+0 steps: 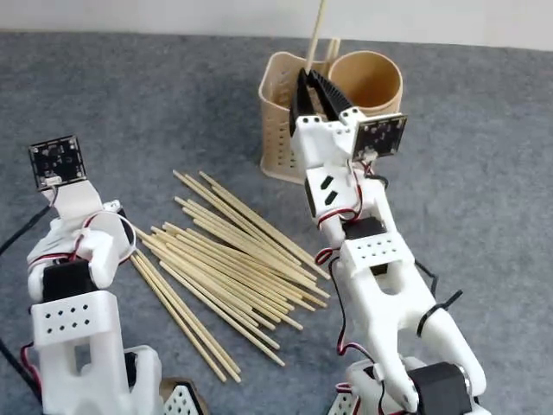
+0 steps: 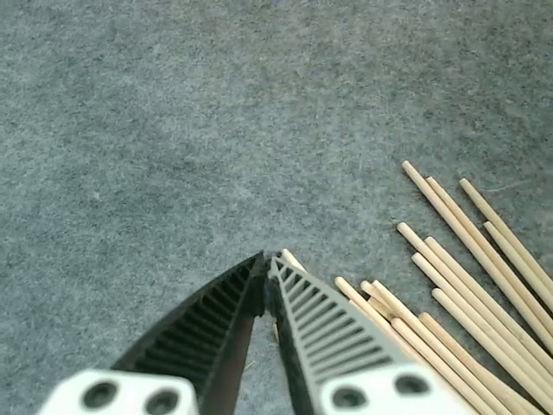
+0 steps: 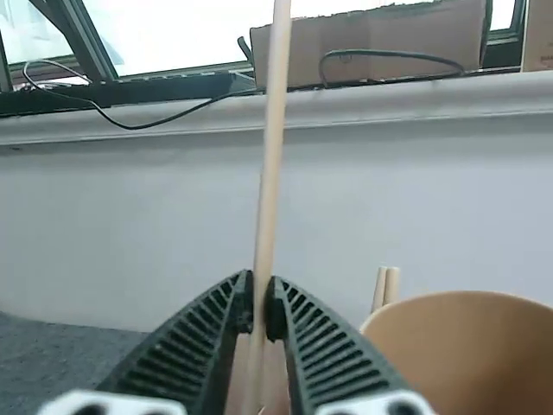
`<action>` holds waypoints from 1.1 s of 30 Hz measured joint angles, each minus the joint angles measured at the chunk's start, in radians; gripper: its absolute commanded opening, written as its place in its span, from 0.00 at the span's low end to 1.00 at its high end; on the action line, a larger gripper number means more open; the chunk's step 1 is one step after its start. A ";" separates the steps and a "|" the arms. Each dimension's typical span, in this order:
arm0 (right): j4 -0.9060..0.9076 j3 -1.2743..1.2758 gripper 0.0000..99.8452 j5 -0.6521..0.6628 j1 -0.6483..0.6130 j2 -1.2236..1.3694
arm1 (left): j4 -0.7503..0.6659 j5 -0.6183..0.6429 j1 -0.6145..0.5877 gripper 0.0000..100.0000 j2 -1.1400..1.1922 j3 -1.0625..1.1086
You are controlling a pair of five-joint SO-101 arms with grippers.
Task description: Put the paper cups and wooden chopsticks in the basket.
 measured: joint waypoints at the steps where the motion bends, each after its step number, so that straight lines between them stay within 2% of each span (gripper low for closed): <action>1: -0.002 0.000 0.01 0.000 0.000 0.000 | 0.000 0.000 0.000 0.03 0.000 0.000; 11: -0.003 -0.081 0.01 0.000 0.000 -0.052 | 0.000 0.000 -0.005 0.03 0.000 0.000; 18: -0.006 -0.176 0.01 0.003 0.006 0.121 | 0.000 0.000 -0.005 0.03 0.000 0.000; 25: -0.028 -0.180 0.01 0.121 0.006 0.167 | 0.000 0.000 -0.005 0.03 0.000 0.000; 29: -0.083 -0.167 0.01 0.137 0.006 0.166 | 0.000 0.000 -0.005 0.03 0.000 0.000; 33: -0.089 -0.157 0.09 0.137 0.006 0.167 | 0.000 0.000 -0.005 0.03 0.000 0.000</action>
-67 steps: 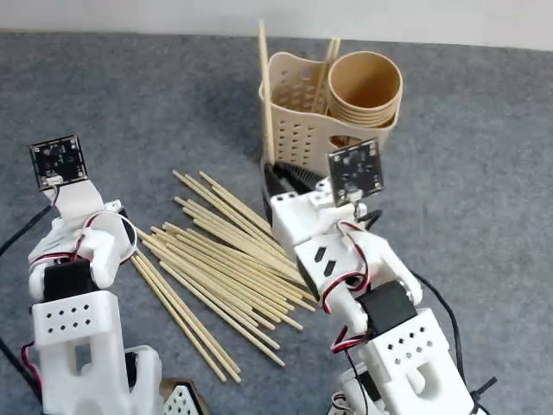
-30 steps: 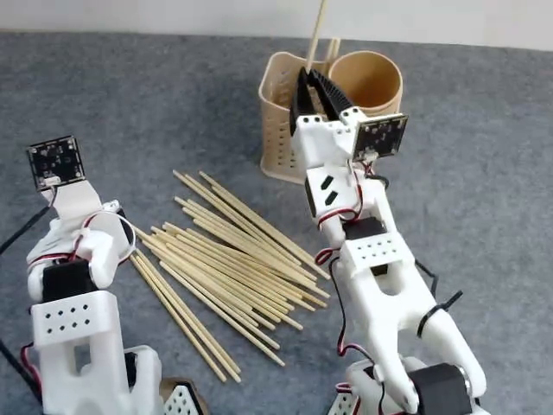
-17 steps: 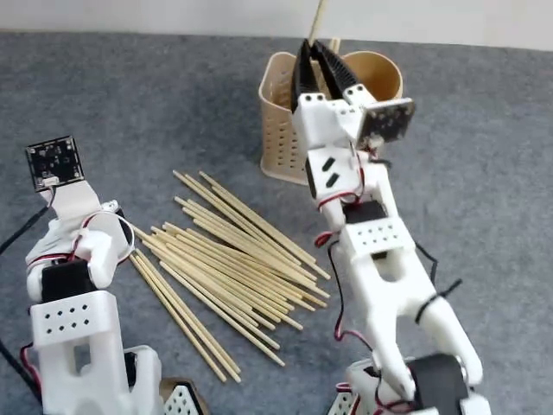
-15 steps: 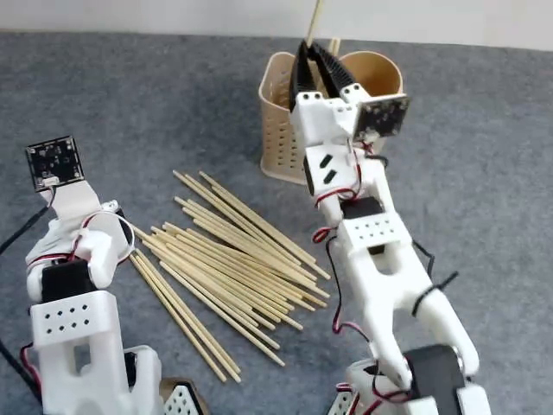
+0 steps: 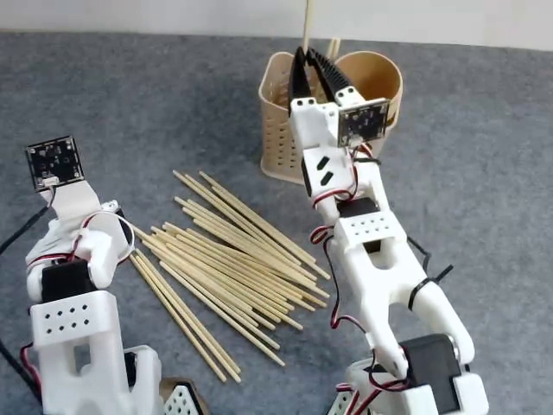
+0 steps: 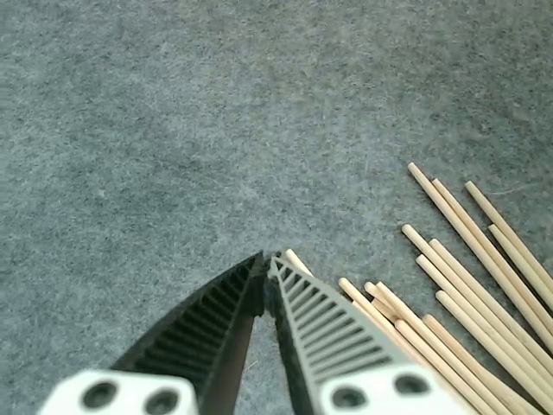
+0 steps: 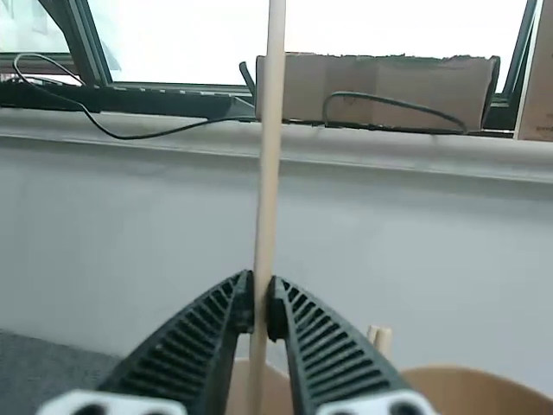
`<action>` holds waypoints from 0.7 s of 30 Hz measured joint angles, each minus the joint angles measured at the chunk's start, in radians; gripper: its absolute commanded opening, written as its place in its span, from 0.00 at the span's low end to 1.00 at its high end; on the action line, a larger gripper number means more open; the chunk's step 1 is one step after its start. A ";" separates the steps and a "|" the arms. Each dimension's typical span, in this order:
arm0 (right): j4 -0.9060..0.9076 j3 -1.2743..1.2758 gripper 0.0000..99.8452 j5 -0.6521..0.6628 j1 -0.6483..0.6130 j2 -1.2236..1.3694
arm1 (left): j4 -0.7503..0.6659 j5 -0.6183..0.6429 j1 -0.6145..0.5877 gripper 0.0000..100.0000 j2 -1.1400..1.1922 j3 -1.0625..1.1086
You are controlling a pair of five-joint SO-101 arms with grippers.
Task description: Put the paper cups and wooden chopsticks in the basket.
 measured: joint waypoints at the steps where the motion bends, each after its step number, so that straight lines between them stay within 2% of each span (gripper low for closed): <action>1: 0.000 0.000 0.10 0.000 0.000 0.000 | 0.000 0.000 0.000 0.03 0.000 0.000; 9: 0.000 0.003 0.12 0.000 0.000 0.000 | 0.000 0.000 0.000 0.03 0.000 0.000; 17: 0.002 0.120 0.12 0.002 0.000 -0.068 | 0.000 0.000 0.000 0.03 0.000 0.000; 21: 0.153 0.144 0.12 0.002 0.000 -0.207 | 0.000 0.000 0.000 0.03 0.000 0.000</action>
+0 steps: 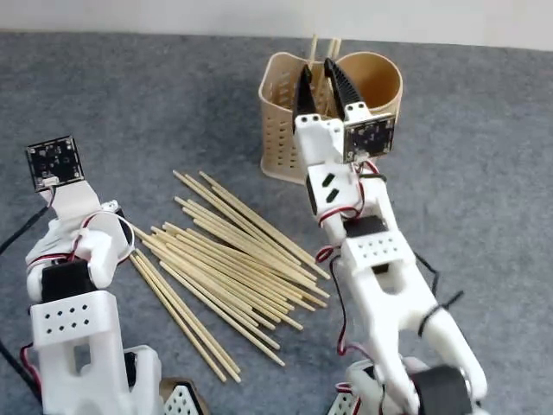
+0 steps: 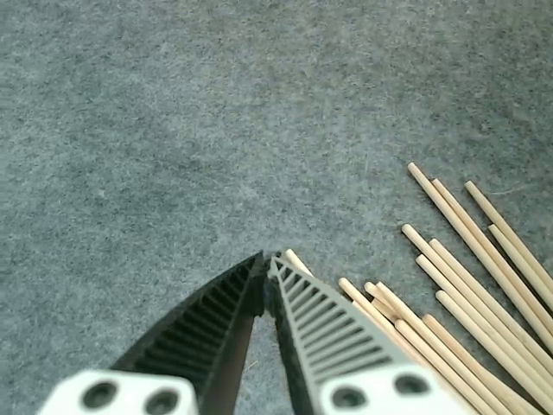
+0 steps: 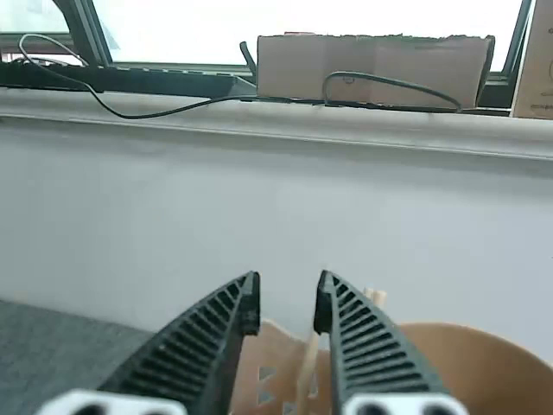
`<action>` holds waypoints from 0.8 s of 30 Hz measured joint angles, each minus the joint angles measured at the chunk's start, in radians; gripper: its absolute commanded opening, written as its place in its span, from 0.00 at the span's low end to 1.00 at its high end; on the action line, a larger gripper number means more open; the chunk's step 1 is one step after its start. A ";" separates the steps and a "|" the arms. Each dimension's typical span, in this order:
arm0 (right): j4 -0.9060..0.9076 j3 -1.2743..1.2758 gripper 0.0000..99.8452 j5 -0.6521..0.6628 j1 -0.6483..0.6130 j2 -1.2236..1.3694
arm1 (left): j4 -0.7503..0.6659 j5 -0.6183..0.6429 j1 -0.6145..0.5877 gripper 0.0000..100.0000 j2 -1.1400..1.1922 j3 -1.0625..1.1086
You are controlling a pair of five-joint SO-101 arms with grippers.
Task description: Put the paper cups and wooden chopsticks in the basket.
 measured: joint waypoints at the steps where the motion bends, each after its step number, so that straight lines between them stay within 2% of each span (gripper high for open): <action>1: 0.069 0.000 0.12 0.000 0.000 -0.037 | 0.000 0.000 0.000 0.03 0.000 0.000; 5: 0.364 0.000 0.12 0.000 -0.011 -0.173 | 0.000 0.000 0.000 0.03 0.000 0.000; 15: 1.034 -0.126 0.12 0.002 -0.186 -0.328 | 0.000 0.000 0.000 0.03 0.000 0.000; 18: 1.126 -0.161 0.12 0.005 -0.221 -0.328 | 0.000 0.000 0.000 0.03 0.000 0.000; 24: 1.211 -0.127 0.12 0.107 -0.308 -0.330 | -0.058 0.000 0.000 0.03 0.000 0.048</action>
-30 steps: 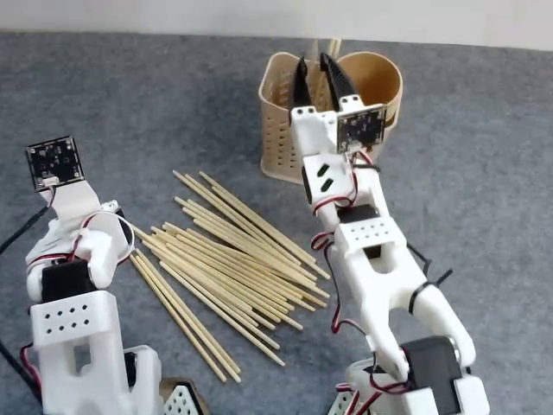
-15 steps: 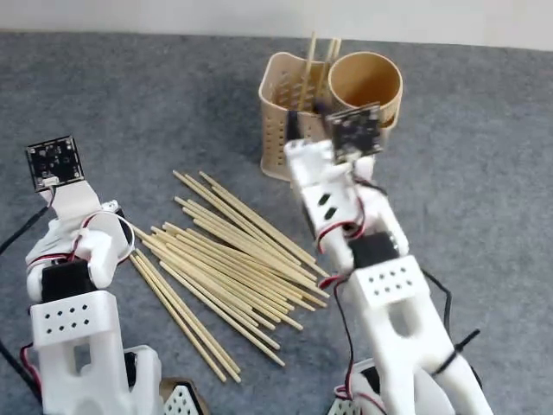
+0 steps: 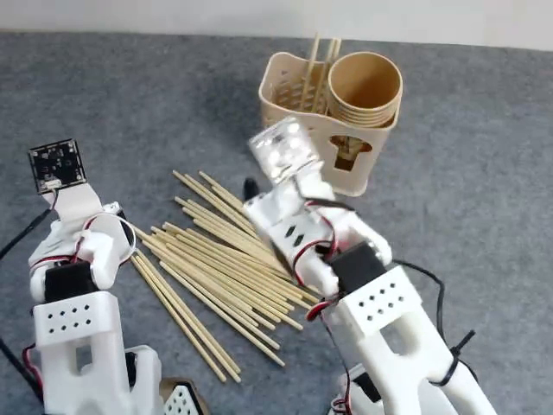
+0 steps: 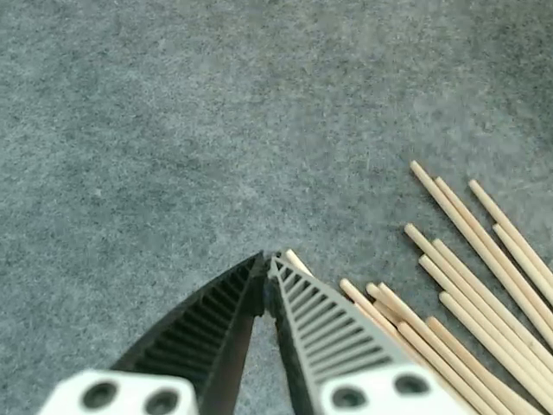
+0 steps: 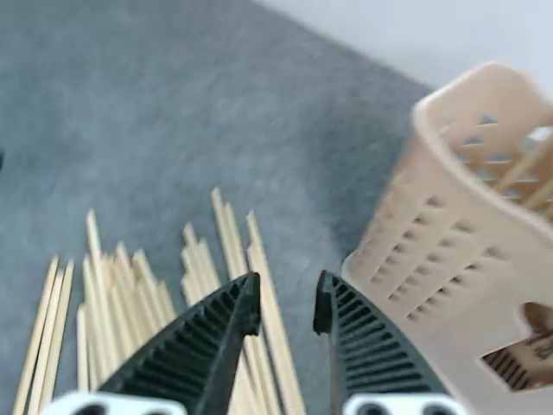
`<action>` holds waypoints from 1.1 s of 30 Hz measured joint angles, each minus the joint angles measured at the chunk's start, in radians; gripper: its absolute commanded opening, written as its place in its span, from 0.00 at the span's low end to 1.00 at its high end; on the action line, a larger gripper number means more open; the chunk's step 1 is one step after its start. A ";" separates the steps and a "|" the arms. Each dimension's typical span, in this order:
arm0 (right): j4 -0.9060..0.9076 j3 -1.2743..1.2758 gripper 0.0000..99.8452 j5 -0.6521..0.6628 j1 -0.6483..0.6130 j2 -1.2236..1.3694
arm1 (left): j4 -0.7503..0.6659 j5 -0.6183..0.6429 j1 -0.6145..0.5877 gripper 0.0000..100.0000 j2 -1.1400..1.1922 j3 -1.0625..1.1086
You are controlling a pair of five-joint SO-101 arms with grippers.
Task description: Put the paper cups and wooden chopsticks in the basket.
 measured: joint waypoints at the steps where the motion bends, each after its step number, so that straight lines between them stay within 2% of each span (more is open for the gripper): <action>1: 0.003 0.018 0.12 0.006 -0.009 0.000 | -0.006 0.000 0.000 0.03 0.000 0.005; 6: 0.003 0.048 0.12 0.018 -0.035 0.068 | -0.014 0.000 0.000 0.03 0.000 0.005; 13: 0.003 0.014 0.12 0.018 -0.040 0.381 | -0.014 0.000 0.000 0.03 0.000 0.005; 21: 0.002 -0.086 0.12 0.018 -0.044 0.621 | -0.014 0.000 0.000 0.03 0.000 0.005; 33: 0.002 -0.112 0.12 0.018 -0.106 0.732 | -0.017 0.000 0.000 0.03 0.000 0.005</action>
